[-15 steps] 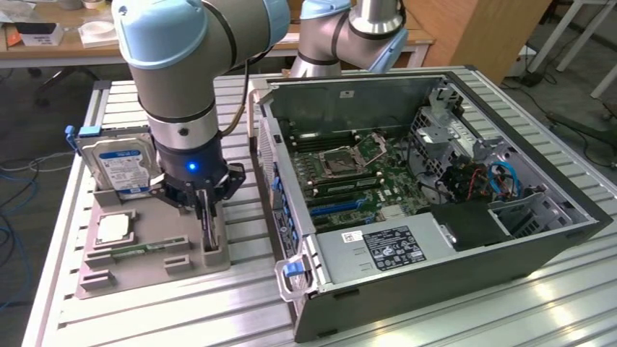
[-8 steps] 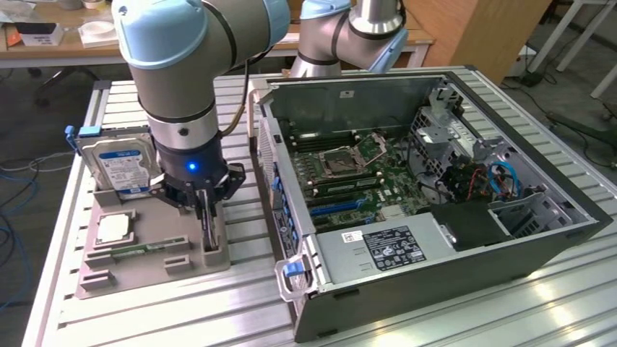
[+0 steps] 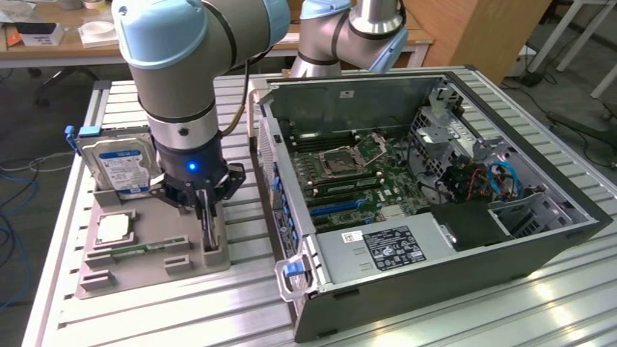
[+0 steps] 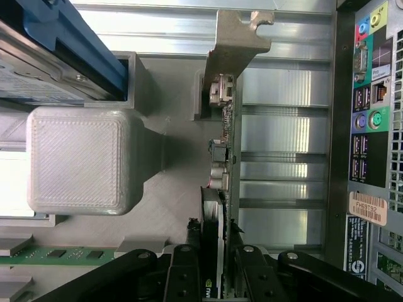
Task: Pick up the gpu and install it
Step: 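Pick up the gpu and move the gpu toward the slot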
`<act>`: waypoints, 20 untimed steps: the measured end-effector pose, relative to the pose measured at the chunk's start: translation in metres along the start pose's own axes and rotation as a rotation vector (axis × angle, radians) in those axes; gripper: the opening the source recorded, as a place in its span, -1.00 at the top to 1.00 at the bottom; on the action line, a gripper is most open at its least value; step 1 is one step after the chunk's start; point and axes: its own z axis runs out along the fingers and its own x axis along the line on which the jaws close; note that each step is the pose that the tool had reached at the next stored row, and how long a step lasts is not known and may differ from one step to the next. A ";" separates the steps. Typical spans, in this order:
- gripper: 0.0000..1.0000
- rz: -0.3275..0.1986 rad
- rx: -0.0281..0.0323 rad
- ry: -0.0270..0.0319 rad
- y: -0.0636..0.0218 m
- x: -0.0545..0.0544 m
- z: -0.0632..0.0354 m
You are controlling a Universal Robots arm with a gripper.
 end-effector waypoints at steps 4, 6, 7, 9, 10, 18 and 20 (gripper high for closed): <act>0.47 0.000 -0.0014 -0.0003 0.0000 0.000 -0.0002; 0.47 0.000 -0.0013 -0.0002 0.0001 0.000 -0.0016; 0.47 0.000 -0.0012 0.0000 0.0001 0.000 -0.0029; 0.47 0.000 -0.0011 0.0001 0.0003 0.000 -0.0061; 0.47 0.000 -0.0012 0.0000 0.0003 0.000 -0.0077; 0.47 0.000 -0.0015 0.0000 0.0009 0.000 -0.0192; 0.47 0.000 -0.0015 0.0000 0.0010 0.000 -0.0208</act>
